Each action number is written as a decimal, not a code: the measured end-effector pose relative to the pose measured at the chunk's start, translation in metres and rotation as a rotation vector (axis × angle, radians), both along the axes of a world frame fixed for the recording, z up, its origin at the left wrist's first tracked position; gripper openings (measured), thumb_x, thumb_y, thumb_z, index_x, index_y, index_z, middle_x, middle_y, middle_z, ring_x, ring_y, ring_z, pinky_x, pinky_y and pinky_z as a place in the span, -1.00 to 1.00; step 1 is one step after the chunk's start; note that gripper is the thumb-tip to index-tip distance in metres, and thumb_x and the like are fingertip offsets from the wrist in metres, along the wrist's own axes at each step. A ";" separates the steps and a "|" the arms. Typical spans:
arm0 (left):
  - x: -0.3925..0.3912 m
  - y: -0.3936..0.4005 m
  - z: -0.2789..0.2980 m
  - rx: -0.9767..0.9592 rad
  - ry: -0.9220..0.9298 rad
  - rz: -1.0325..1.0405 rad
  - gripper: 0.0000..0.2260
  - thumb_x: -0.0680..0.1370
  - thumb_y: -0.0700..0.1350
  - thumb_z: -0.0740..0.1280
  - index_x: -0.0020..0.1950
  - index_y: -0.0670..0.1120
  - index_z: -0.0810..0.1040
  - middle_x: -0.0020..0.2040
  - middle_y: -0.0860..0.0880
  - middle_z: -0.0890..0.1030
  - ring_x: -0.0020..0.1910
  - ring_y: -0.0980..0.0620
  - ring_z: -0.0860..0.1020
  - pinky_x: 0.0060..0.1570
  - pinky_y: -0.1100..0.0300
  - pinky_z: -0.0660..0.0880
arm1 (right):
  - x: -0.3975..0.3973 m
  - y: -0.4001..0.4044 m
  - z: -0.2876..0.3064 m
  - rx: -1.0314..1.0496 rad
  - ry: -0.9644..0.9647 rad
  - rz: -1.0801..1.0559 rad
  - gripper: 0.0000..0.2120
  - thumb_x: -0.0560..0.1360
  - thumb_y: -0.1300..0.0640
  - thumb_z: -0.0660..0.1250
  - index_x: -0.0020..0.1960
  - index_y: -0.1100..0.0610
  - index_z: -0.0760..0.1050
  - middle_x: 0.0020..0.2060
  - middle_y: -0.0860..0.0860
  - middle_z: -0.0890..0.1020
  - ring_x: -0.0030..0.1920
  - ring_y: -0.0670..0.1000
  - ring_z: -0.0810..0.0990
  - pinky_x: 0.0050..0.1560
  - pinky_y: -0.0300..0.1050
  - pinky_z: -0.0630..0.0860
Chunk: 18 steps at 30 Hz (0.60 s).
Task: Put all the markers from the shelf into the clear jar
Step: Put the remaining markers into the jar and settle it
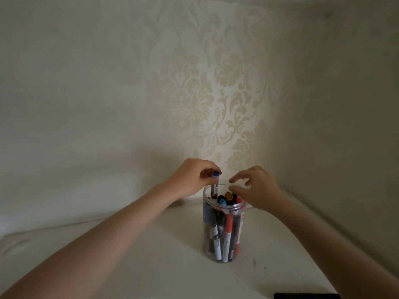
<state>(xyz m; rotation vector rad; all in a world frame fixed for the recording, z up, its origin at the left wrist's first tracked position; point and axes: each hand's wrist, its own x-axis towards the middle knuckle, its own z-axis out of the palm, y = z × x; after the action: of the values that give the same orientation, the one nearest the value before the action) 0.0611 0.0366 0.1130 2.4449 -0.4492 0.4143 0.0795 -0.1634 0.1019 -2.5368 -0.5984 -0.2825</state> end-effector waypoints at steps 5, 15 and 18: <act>-0.007 -0.002 0.014 -0.140 -0.170 0.006 -0.80 0.50 -0.21 0.44 0.12 -0.09 0.67 -0.01 0.05 0.70 -0.05 0.19 0.65 0.05 0.46 0.51 | 0.006 0.003 0.001 0.049 0.076 0.023 -0.83 0.52 0.11 0.33 0.07 -0.01 0.64 0.07 -0.07 0.67 -0.12 -0.12 0.59 0.00 -0.28 0.47; 0.006 -0.013 0.023 -0.099 -0.166 0.099 -0.82 0.50 -0.03 0.45 0.04 -0.08 0.65 -0.16 0.06 0.68 -0.17 0.13 0.65 -0.08 0.33 0.56 | 0.004 0.001 -0.005 0.167 0.096 0.023 -0.80 0.54 0.02 0.31 0.08 0.03 0.64 -0.03 -0.07 0.70 -0.10 -0.12 0.65 0.02 -0.23 0.55; 0.006 -0.014 0.010 -0.088 -0.143 0.125 -0.82 0.53 0.00 0.41 0.00 -0.09 0.58 -0.17 0.00 0.68 -0.19 0.05 0.66 -0.09 0.16 0.60 | -0.005 -0.007 -0.010 0.268 0.139 0.069 -0.76 0.57 -0.01 0.24 0.17 0.00 0.57 0.04 -0.10 0.66 -0.01 -0.10 0.66 0.07 -0.18 0.56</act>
<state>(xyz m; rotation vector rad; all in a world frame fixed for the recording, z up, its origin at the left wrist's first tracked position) 0.0674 0.0227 0.1225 2.3746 -0.3305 0.6511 0.0742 -0.1701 0.0923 -2.2522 -0.5530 -0.1482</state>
